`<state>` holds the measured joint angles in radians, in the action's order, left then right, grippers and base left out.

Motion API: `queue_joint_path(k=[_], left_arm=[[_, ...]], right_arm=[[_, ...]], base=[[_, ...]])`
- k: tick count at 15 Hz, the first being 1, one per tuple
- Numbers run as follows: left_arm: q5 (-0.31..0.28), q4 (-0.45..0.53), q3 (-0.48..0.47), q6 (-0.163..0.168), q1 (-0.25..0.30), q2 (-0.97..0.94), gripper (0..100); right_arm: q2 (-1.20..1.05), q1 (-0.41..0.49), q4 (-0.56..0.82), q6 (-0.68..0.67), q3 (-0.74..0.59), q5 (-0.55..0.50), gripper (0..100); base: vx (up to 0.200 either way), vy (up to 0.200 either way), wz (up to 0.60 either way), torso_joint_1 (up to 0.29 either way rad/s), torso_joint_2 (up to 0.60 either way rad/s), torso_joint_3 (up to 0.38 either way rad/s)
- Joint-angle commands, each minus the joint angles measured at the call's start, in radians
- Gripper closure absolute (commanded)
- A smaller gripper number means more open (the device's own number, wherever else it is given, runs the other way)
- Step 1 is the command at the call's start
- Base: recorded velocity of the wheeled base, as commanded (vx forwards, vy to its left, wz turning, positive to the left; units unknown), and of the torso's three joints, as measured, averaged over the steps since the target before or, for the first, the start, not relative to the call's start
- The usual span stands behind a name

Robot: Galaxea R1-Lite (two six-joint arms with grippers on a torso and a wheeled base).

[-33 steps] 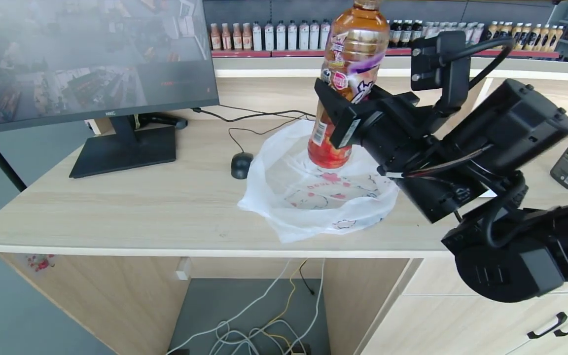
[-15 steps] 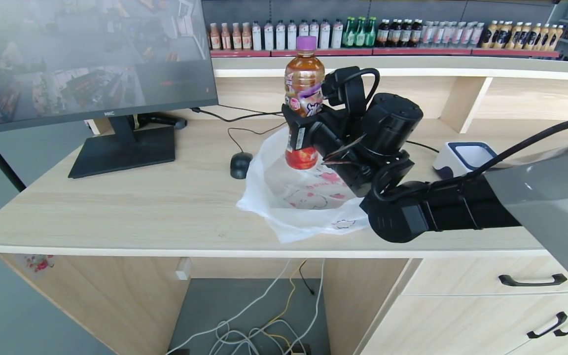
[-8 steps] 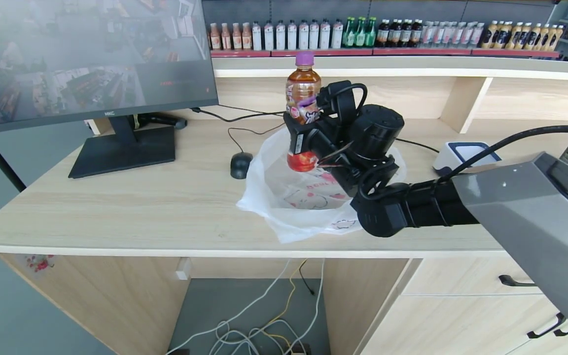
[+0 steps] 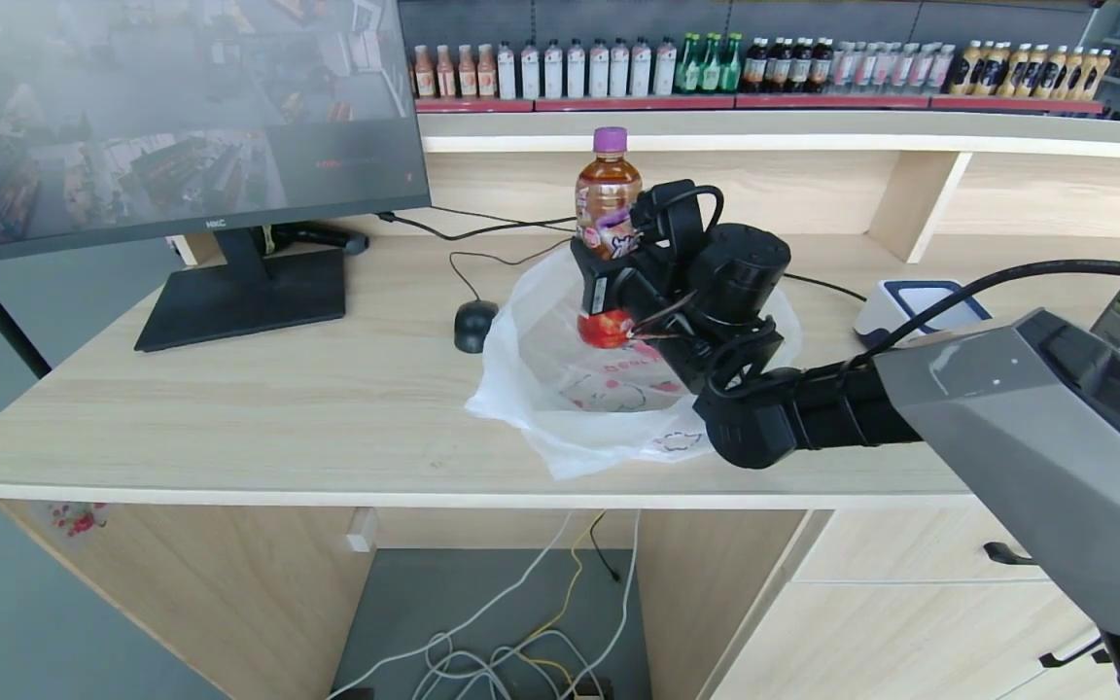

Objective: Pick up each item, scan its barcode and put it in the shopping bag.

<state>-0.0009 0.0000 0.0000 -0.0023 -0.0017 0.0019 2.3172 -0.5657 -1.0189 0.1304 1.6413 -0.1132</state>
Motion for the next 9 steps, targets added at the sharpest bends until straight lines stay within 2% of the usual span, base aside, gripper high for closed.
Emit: queue_joint_path(k=[1, 9], left_arm=[[-0.001, 0.0, 0.0, -0.001, 0.0, 0.0, 0], [-0.001, 0.0, 0.0, -0.001, 0.0, 0.0, 0]], right_arm=[[0.007, 0.003, -0.001, 0.0, 0.0, 0.0, 100], [0.014, 0.004, -0.004, 0.0, -0.005, 0.0, 100]], base=[[0.0, 0.0, 0.0, 0.0, 0.0, 0.0], [0.0, 0.0, 0.0, 0.0, 0.0, 0.0]])
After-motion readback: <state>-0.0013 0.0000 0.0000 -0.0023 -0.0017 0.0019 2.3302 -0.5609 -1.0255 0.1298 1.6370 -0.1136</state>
